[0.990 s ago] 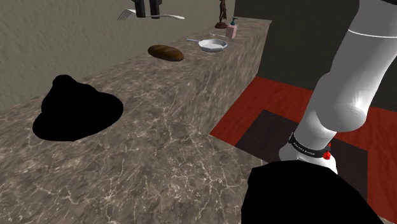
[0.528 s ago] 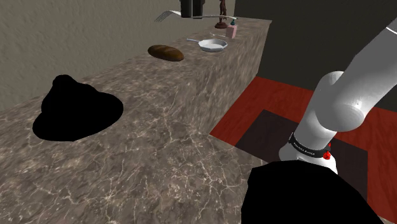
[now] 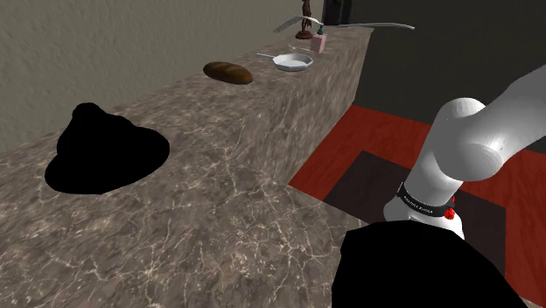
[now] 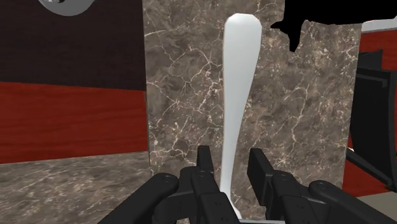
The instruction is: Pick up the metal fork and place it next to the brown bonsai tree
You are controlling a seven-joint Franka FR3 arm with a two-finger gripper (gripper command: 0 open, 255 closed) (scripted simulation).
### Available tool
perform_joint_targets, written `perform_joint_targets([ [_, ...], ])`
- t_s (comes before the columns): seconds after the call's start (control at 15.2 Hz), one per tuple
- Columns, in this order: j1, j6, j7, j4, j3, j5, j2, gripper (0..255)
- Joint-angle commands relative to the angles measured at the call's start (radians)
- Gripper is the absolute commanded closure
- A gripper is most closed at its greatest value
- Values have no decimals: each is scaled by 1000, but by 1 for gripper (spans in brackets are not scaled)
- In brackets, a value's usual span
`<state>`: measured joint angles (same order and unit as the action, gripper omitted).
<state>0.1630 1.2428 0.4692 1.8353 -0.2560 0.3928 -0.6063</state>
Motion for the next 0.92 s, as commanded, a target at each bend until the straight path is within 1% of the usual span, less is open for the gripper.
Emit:
perform_joint_targets([
  [0.0,10,-37,-8,53,25,7,-85,255],
  [0.86,16,105,-58,300,7,20,-185,255],
])
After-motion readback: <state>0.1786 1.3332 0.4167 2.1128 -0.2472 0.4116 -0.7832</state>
